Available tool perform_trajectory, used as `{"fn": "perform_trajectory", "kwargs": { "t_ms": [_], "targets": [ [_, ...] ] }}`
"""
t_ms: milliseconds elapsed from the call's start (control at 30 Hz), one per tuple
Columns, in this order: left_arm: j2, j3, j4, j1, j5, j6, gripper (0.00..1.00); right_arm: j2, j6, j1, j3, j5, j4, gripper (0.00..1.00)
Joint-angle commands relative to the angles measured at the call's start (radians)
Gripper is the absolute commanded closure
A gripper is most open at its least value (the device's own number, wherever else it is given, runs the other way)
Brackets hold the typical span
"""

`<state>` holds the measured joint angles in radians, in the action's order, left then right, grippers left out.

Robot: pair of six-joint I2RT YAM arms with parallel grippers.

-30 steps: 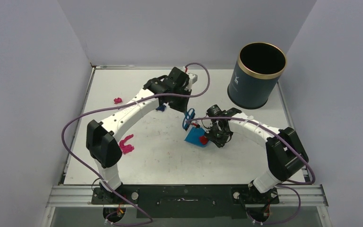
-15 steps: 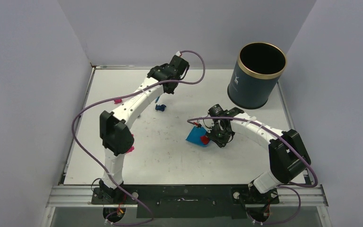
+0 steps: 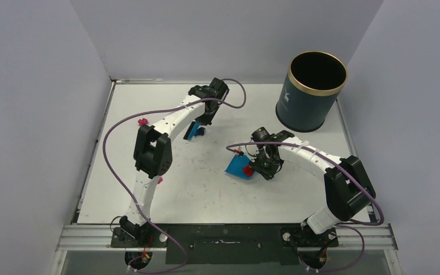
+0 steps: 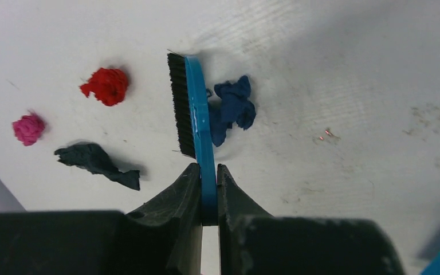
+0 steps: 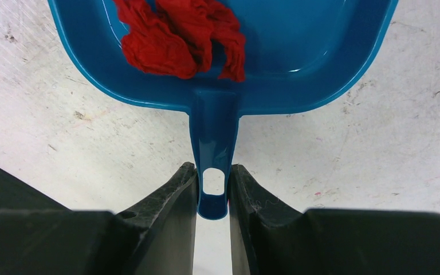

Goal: Sweep away the paper scraps from the table

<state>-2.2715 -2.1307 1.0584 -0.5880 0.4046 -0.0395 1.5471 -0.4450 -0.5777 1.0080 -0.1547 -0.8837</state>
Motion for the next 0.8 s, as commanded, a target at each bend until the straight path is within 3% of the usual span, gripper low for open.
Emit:
{"fn": "perform_trajectory", "kwargs": {
  "t_ms": [0, 233, 433, 600, 767],
  "targets": [
    [0.148, 0.140, -0.041, -0.027, -0.284, -0.075, 1.00, 0.019, 0.015, -0.012, 0.027, -0.011, 0.009, 0.95],
    [0.312, 0.343, -0.137, -0.049, -0.452, -0.110, 1.00, 0.116, 0.035, -0.018, 0.066, 0.063, 0.018, 0.95],
    [0.345, 0.354, -0.112, -0.056, -0.493, -0.115, 1.00, 0.195, 0.059, -0.002, 0.118, 0.080, 0.013, 0.95],
    [0.387, 0.316, -0.039, -0.045, -0.285, -0.079, 1.00, 0.189, 0.061, 0.009, 0.127, 0.079, 0.008, 0.95],
    [0.379, 0.245, -0.086, -0.003, -0.162, -0.061, 1.00, 0.198, 0.061, 0.023, 0.138, 0.086, -0.002, 0.95]
  ]
}}
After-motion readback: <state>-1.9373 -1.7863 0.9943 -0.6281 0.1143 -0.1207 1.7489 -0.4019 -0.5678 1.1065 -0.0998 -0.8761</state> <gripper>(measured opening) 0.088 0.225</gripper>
